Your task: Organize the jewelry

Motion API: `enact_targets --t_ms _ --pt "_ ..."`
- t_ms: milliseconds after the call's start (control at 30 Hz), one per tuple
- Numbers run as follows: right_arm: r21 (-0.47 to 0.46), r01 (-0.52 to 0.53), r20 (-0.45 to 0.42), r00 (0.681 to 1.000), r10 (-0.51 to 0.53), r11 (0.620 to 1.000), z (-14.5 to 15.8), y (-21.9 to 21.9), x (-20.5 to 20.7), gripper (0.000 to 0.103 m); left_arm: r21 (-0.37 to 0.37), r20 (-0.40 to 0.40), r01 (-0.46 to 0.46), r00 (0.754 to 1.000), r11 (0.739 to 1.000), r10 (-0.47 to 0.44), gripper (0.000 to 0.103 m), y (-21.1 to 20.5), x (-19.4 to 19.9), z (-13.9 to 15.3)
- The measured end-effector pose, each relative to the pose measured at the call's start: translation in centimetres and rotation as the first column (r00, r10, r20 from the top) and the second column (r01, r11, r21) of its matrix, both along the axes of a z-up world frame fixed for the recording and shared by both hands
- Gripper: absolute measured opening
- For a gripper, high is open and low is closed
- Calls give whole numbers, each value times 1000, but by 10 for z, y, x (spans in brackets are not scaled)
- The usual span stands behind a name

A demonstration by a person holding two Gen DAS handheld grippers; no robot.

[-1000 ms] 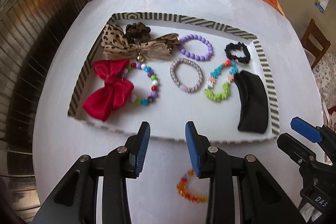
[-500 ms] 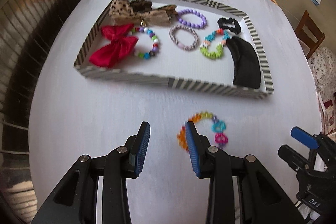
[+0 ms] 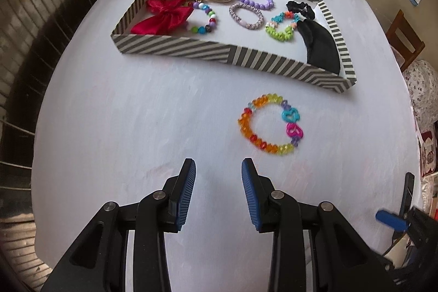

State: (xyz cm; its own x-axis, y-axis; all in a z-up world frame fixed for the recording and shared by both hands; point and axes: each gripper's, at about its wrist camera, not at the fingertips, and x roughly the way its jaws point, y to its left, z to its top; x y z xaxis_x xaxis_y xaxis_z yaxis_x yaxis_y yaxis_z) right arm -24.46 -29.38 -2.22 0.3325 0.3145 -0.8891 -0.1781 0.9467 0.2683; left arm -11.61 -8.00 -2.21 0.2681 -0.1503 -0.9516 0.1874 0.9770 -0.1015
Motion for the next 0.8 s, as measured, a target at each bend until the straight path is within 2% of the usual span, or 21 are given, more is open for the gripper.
enact_targets --t_ms 167,300,533,633,800 --pt "71 -21 -73 997 26 997 -16 2 -23 61 3 -5 -26 1000 1000 26 13 8 -4 -2" --pt "53 -46 -94 994 51 998 -26 9 -27 61 4 -3 -39 999 999 39 13 11 -4 -2" --pt "1 -64 -70 995 64 998 -33 17 -5 61 5 -7 -47 999 999 47 13 13 0 -2" --pt "11 -49 -54 997 50 999 -33 18 8 61 5 -15 -43 999 999 43 13 13 0 -3" --pt "28 -41 -45 998 42 999 -26 16 12 61 -44 -65 25 998 999 -28 13 3 -11 -4"
